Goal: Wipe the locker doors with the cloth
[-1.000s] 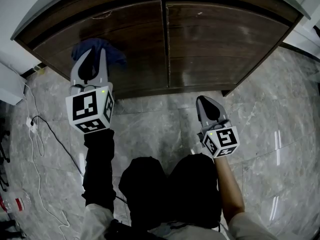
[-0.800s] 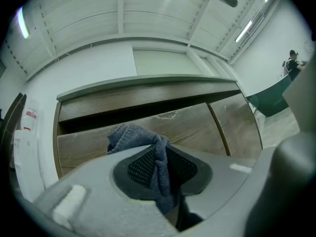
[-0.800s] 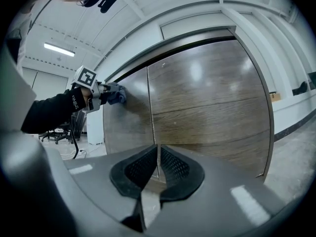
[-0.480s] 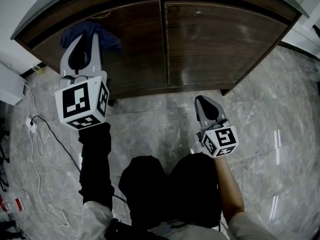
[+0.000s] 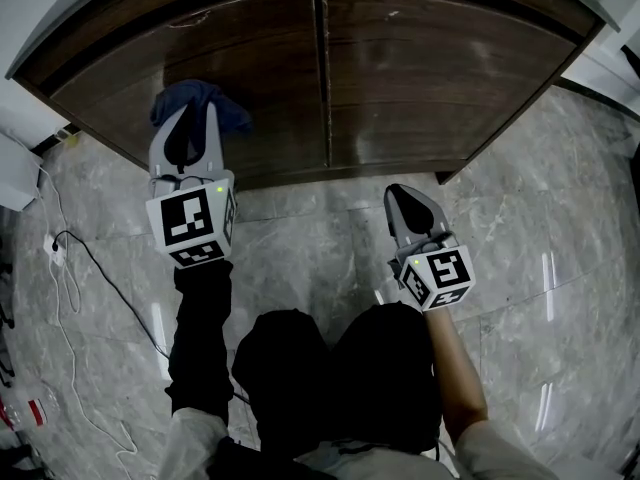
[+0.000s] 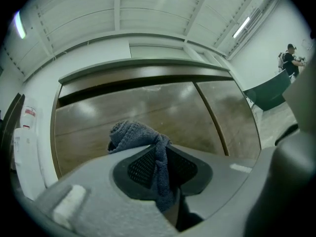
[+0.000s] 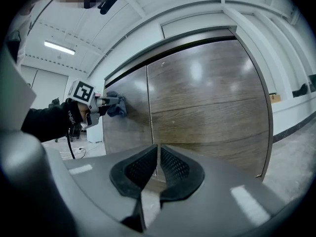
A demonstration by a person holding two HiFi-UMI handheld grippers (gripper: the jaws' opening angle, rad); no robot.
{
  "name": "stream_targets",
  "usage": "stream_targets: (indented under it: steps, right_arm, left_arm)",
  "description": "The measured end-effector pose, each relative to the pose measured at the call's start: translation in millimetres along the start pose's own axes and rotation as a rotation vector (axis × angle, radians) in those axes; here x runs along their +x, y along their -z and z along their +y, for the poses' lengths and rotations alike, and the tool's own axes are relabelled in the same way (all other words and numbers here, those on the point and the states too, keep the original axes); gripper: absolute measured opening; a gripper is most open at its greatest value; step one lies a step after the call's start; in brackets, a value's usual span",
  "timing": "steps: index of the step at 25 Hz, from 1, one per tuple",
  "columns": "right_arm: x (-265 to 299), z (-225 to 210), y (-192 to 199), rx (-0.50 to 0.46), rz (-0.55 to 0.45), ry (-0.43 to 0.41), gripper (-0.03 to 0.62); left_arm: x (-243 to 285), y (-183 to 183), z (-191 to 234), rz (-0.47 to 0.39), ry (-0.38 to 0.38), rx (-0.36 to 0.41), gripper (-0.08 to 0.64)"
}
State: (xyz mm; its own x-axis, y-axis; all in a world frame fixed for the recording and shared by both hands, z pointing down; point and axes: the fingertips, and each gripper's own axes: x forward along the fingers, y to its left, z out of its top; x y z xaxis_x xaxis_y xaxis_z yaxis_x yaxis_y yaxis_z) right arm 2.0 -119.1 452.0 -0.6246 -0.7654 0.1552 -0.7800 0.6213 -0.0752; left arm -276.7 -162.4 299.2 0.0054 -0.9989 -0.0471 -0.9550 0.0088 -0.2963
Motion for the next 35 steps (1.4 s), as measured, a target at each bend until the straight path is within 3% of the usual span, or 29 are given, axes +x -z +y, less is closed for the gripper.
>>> stream_targets:
  steps: [8, 22, 35]
  right_arm:
    - [1.7, -1.2, 5.4, -0.006, 0.016, 0.001, 0.025]
    - [2.1, 0.1, 5.9, -0.019, 0.025, 0.002, 0.025]
    - [2.5, -2.0, 13.6, -0.022, 0.044, 0.001, 0.025]
  left_arm:
    - [-3.1, 74.3, -23.8, 0.096, 0.018, 0.023, 0.064]
    - [-8.8, 152.5, -48.5, 0.208, 0.041, 0.015, 0.064]
    - [-13.4, 238.1, -81.4, 0.359, 0.111, -0.011, 0.064]
